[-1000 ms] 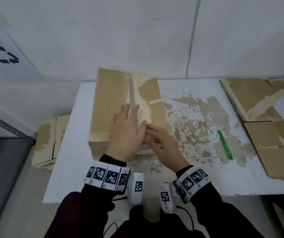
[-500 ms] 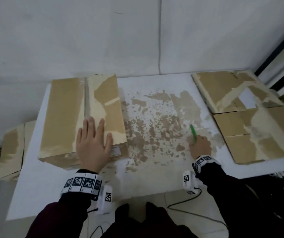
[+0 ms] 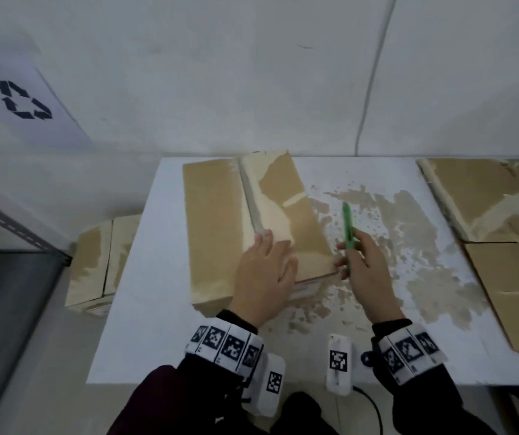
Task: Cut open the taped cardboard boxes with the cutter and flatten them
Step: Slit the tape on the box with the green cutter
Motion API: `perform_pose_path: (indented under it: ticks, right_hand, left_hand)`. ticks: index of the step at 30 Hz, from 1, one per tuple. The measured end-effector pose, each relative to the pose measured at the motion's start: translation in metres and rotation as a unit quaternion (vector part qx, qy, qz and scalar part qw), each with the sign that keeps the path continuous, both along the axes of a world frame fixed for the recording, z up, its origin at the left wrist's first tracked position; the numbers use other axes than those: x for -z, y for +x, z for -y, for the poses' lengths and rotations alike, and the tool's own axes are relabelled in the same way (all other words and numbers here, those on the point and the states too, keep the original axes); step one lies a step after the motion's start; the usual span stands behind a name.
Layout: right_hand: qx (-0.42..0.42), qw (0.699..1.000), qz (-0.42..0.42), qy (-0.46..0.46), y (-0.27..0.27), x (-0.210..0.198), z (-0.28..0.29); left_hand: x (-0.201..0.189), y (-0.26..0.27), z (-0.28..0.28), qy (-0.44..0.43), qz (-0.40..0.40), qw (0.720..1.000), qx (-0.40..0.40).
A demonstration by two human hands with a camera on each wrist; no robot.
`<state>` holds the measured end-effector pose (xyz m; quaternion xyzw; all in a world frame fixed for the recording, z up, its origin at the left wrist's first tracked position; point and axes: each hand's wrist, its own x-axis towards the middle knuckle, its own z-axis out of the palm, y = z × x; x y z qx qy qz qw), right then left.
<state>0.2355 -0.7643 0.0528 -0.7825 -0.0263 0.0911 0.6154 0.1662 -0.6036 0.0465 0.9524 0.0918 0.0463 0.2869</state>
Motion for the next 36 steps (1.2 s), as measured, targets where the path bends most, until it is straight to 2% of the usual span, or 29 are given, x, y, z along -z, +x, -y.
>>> perform_pose_path:
  ticks: [2, 3, 7, 9, 12, 14, 18, 22, 32, 36]
  right_hand:
    - [-0.074, 0.997, 0.017, -0.02, -0.006, -0.017, -0.027]
    - [-0.11, 0.993, 0.017, -0.038, -0.007, -0.022, -0.038]
    - [-0.187, 0.968, 0.041, -0.159, 0.005, -0.037, -0.078]
    - [-0.215, 0.943, 0.068, -0.245, 0.024, -0.046, -0.105]
    - [-0.252, 0.885, 0.106, -0.376, 0.058, -0.056, -0.151]
    - [-0.261, 0.857, 0.12, -0.427, 0.078, -0.058, -0.177]
    - [-0.263, 0.827, 0.136, -0.477, 0.105, -0.054, -0.206]
    - [-0.248, 0.815, 0.138, -0.505, 0.119, -0.051, -0.214]
    - [-0.235, 0.774, 0.167, -0.564, 0.115, -0.064, -0.224]
    - [-0.261, 0.759, 0.154, -0.577, 0.113, -0.068, -0.221]
  left_hand:
    - [-0.008, -0.003, -0.024, -0.055, 0.016, 0.998, 0.024]
    - [-0.009, -0.005, -0.04, -0.047, 0.027, 0.998, 0.026]
    - [0.007, -0.018, -0.103, 0.068, 0.022, 0.997, 0.017]
    - [0.022, -0.025, -0.113, 0.058, 0.035, 0.997, 0.031]
    - [0.035, -0.028, -0.111, 0.044, 0.067, 0.996, 0.03]
    - [0.037, -0.027, -0.11, 0.051, 0.072, 0.996, 0.027]
    - [0.04, -0.025, -0.113, 0.05, 0.082, 0.995, 0.028]
    - [0.041, -0.025, -0.111, 0.059, 0.086, 0.994, 0.029]
    - [0.034, -0.026, -0.107, 0.033, 0.075, 0.997, 0.009]
    - [0.036, -0.024, -0.106, 0.039, 0.076, 0.996, 0.001]
